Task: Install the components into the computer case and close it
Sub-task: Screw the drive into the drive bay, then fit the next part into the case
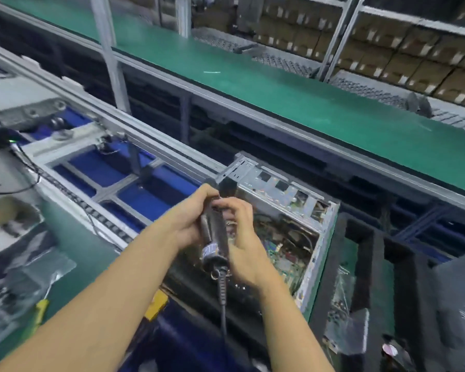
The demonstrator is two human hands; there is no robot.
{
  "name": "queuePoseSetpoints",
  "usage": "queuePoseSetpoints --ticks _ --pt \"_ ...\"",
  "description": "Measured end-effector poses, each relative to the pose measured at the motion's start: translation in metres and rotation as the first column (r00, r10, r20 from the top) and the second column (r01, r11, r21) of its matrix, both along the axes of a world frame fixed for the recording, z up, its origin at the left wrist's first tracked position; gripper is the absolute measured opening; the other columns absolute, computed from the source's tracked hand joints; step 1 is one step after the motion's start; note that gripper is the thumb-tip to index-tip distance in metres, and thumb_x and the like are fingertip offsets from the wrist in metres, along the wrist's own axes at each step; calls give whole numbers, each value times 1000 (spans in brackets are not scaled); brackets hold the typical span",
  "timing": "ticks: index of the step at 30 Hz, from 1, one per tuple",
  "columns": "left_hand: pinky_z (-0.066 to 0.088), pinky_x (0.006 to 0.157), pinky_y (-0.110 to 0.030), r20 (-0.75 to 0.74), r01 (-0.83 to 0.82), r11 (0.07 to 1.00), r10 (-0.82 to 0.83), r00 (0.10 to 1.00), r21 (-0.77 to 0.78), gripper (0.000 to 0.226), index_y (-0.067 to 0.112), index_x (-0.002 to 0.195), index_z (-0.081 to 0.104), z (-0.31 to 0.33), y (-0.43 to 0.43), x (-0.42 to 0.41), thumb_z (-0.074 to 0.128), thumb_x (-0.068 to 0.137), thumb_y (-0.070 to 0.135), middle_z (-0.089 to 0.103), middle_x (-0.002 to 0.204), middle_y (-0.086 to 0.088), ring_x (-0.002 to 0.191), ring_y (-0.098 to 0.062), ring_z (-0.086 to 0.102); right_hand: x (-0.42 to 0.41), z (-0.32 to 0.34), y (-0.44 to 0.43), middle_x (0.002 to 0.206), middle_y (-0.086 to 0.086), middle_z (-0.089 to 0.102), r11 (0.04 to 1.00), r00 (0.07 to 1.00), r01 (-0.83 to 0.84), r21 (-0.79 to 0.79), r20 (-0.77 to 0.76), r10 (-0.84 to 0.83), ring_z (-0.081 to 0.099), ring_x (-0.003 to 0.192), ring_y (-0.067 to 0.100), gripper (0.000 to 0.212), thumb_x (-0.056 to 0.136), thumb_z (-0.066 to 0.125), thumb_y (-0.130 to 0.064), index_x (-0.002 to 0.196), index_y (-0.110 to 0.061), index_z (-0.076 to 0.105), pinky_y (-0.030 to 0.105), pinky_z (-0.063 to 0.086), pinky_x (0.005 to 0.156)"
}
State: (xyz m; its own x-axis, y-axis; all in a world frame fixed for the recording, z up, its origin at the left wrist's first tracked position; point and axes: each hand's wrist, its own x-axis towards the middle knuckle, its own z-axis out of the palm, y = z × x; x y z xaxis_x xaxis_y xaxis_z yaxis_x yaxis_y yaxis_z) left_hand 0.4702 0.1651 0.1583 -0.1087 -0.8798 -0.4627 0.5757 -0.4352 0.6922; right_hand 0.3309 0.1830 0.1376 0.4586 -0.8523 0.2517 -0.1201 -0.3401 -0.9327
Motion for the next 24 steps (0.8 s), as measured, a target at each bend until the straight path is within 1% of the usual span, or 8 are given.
queuePoseSetpoints --ticks 3,6,9,11,14,17,20,24 --pt "55 56 -29 80 -25 1000 25 996 5 41 8 66 74 -21 19 45 52 87 36 69 69 -12 55 -23 65 29 -11 -3 125 12 64 941 983 -151 302 145 111 63 107 18 50 79 47 2 118 -25 61 34 55 91" --pt "53 63 -35 36 -143 988 142 989 55 35 6 76 65 -46 33 92 54 78 39 67 79 -14 61 -27 61 84 -33 5 115 5 70 843 991 -129 522 108 84 67 98 21 24 86 54 -18 109 -17 60 38 55 86" --pt "47 69 -36 58 -248 964 244 968 91 30 7 81 59 -75 47 136 50 71 34 60 88 -17 72 -30 58 143 -60 15 123 13 64 862 990 -3 507 -123 76 66 110 25 27 92 69 -26 112 -14 55 44 53 101" --pt "45 67 -33 128 -245 962 230 965 121 23 11 86 57 -96 57 165 45 80 28 61 84 -14 72 -28 60 180 -77 17 122 15 63 853 973 20 522 -206 104 67 109 24 30 91 72 -23 112 -15 51 37 56 94" --pt "50 55 -25 262 -207 967 163 951 149 18 11 97 57 -126 68 203 42 96 23 67 77 -10 62 -19 66 225 -107 18 120 16 64 773 963 -4 635 -207 175 70 107 28 35 90 72 -19 111 -19 45 41 59 91" --pt "51 60 -27 335 -160 974 98 937 162 17 14 113 58 -152 74 237 50 100 22 72 94 -10 77 -19 68 257 -137 18 116 19 66 732 962 25 681 -216 168 70 107 35 38 87 72 -15 113 -17 45 51 58 93" --pt "51 62 -29 366 -101 973 19 930 207 17 24 113 63 -175 75 266 53 99 21 75 101 -3 81 -14 69 279 -167 17 112 15 68 686 961 37 727 -215 176 73 101 34 39 87 69 -11 119 -20 48 52 60 91" --pt "53 54 -22 341 -62 960 -36 939 272 28 18 110 68 -204 76 290 49 95 3 76 102 -6 81 -8 73 300 -203 14 117 24 67 622 946 94 777 -264 186 70 107 40 34 94 61 -1 121 -18 49 54 58 94"
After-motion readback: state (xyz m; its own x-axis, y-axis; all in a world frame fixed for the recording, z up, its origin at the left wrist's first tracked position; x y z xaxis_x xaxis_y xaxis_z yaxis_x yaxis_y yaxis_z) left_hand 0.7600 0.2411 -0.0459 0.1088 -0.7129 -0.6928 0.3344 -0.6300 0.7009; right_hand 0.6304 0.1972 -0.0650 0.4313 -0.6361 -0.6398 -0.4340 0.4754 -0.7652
